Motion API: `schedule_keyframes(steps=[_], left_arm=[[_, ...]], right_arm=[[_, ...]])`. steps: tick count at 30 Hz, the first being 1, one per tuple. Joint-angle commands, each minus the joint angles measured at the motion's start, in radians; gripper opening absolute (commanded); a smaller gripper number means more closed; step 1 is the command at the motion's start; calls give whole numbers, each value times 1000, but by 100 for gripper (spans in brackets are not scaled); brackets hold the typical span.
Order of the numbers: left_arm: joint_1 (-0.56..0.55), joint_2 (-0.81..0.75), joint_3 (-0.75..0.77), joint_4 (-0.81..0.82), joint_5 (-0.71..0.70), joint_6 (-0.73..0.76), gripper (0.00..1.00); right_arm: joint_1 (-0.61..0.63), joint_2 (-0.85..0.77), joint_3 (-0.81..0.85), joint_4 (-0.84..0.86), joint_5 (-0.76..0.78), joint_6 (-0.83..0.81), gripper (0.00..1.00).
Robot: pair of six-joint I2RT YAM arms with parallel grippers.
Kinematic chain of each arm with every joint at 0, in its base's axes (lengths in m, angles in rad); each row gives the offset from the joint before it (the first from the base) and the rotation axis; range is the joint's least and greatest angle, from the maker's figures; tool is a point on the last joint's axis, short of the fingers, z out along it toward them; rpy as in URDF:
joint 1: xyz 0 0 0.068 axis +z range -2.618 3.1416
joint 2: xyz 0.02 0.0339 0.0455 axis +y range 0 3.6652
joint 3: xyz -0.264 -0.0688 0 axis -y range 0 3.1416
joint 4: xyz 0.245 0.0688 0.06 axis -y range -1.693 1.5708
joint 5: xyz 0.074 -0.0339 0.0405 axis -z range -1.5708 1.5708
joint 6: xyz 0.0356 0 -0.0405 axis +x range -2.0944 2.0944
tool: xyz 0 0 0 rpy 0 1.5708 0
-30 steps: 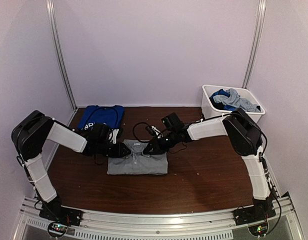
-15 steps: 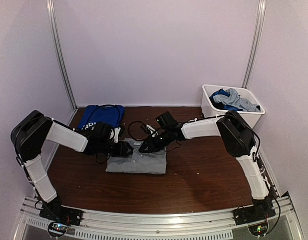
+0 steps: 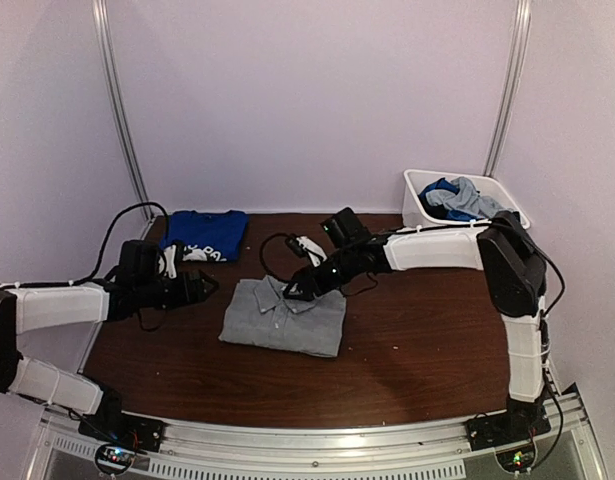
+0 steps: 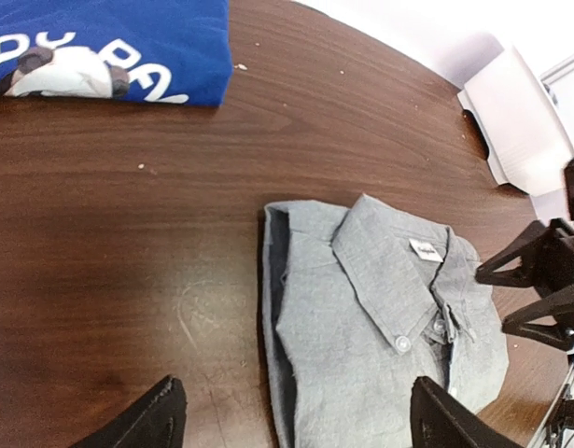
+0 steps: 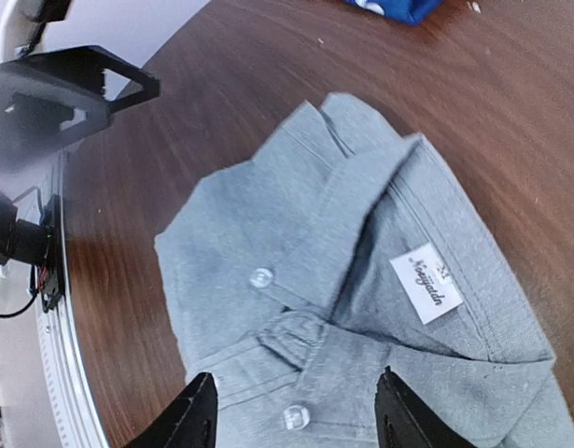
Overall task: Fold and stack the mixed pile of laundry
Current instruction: Smooth out the square-folded shirt at the center of the board, then pick up the square-folded shirt from the center of the board.
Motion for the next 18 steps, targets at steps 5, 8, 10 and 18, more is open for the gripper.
schedule_keyframes(steps=[5, 8, 10, 18], left_arm=[[111, -103, -70, -64, 89, -88, 86], [125, -93, -58, -87, 83, -104, 86], [143, -80, -53, -87, 94, -114, 86], [184, -50, -45, -80, 113, -120, 86]], right_arm=[[185, -70, 145, -184, 300, -274, 52], [248, 17, 244, -237, 356, -293, 47], [280, 70, 302, -248, 367, -294, 44], [346, 286, 558, -312, 408, -281, 38]])
